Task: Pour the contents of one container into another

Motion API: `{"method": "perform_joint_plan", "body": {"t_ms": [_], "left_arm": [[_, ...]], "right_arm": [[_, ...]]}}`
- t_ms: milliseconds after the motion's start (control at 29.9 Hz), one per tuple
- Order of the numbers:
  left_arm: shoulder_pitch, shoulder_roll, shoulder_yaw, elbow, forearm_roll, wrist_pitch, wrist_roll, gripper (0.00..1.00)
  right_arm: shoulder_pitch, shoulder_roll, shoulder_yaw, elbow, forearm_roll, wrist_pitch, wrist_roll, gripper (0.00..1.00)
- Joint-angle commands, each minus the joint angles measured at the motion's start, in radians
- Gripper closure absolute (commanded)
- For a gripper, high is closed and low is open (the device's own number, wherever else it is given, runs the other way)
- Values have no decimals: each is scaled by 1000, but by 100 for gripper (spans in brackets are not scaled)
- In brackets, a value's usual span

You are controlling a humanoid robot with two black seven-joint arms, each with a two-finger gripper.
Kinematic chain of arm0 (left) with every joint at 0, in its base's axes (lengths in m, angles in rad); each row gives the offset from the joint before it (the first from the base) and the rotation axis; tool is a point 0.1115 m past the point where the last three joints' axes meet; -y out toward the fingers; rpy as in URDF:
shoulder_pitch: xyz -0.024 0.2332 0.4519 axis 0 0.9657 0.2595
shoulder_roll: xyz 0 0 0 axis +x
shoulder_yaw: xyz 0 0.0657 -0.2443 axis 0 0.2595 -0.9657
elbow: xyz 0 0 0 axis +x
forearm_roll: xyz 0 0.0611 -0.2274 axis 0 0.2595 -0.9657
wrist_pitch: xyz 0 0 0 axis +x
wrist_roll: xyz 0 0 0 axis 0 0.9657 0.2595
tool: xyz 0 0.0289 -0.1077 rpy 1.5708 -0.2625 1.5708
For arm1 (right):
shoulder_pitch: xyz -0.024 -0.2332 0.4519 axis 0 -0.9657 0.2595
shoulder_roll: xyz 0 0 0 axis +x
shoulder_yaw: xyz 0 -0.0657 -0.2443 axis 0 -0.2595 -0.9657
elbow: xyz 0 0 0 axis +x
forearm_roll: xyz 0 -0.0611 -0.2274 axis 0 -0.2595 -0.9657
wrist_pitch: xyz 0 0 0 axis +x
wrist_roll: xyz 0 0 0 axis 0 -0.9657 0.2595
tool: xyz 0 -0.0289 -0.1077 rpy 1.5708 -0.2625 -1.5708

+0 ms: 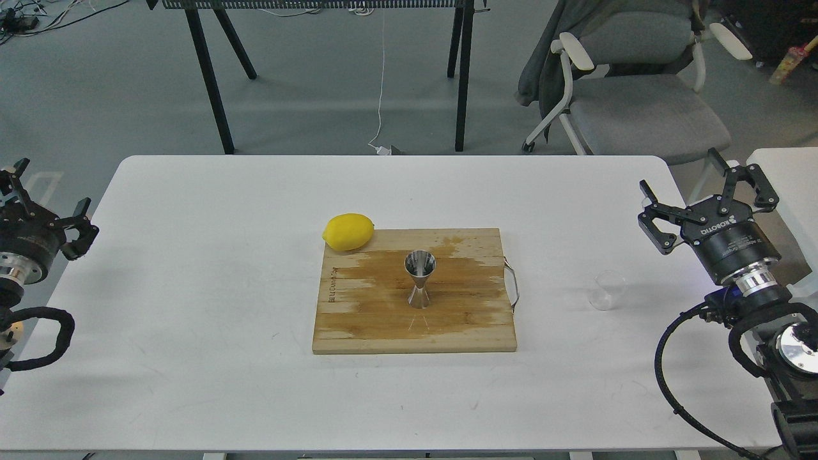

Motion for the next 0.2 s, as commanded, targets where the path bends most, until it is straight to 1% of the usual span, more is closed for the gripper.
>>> {"method": "perform_joint_plan", "body": {"t_ms": [0, 167], "left_arm": [[1, 5, -5, 0, 0, 0, 0, 0], [10, 3, -7, 4, -3, 0, 0, 0]], "right_arm": [[5, 6, 5, -8, 0, 0, 2, 1], [28, 6, 7, -7, 0, 0, 3, 1]]}}
